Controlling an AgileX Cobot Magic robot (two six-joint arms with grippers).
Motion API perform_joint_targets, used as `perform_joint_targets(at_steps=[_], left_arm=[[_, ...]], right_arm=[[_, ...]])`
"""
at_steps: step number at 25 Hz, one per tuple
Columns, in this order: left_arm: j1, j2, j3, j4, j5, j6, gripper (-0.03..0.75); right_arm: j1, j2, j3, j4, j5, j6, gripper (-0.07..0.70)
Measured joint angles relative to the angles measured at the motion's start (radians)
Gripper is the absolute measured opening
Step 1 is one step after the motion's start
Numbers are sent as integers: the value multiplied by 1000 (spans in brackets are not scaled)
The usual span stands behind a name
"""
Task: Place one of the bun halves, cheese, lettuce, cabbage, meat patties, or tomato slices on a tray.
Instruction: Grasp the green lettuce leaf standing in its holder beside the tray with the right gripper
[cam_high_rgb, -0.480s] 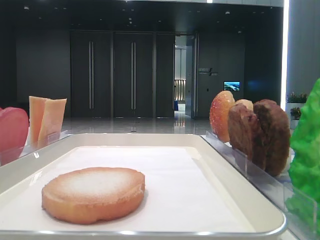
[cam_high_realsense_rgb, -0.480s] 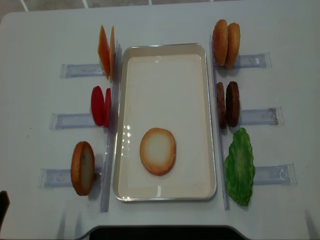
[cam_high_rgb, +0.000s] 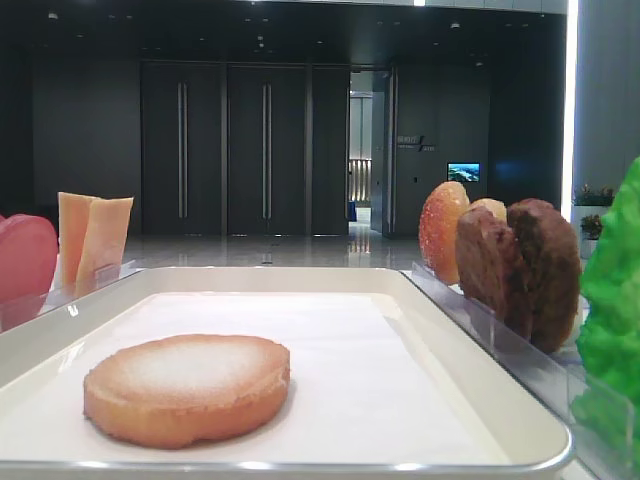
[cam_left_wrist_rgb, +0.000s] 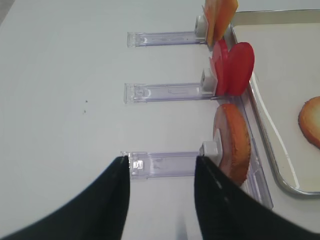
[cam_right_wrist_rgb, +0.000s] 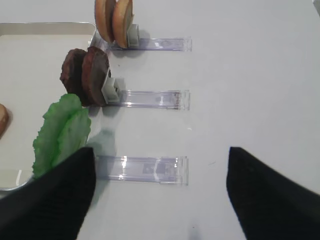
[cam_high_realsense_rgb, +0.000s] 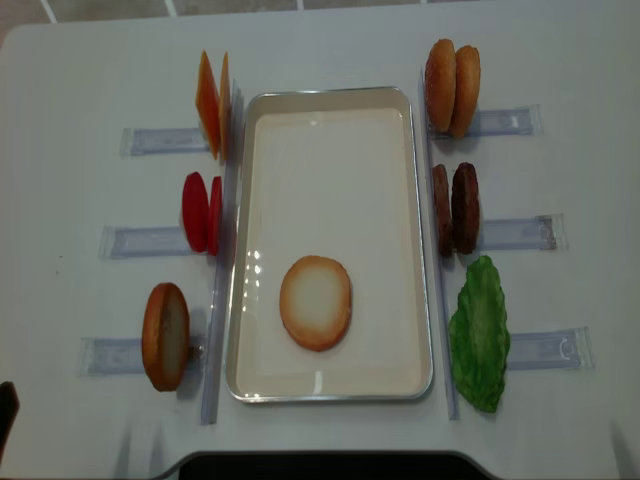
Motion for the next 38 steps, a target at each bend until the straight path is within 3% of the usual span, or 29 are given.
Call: perform_joint_targets(at_steps=[10,15,25,31,38], left_arm=[[0,0,0,0,0,0,327],[0,0,0,0,0,0,327],[0,0,0,0,0,0,327],[0,0,0,0,0,0,327],[0,0,0,0,0,0,327]], right_arm=[[0,16,0,0,0,41,518],[0,192,-23,12,0,103,518],[0,629,-209,56,75,114,518],[0,864,-330,74,82,103,518],[0,968,-390,77,83,93,518]])
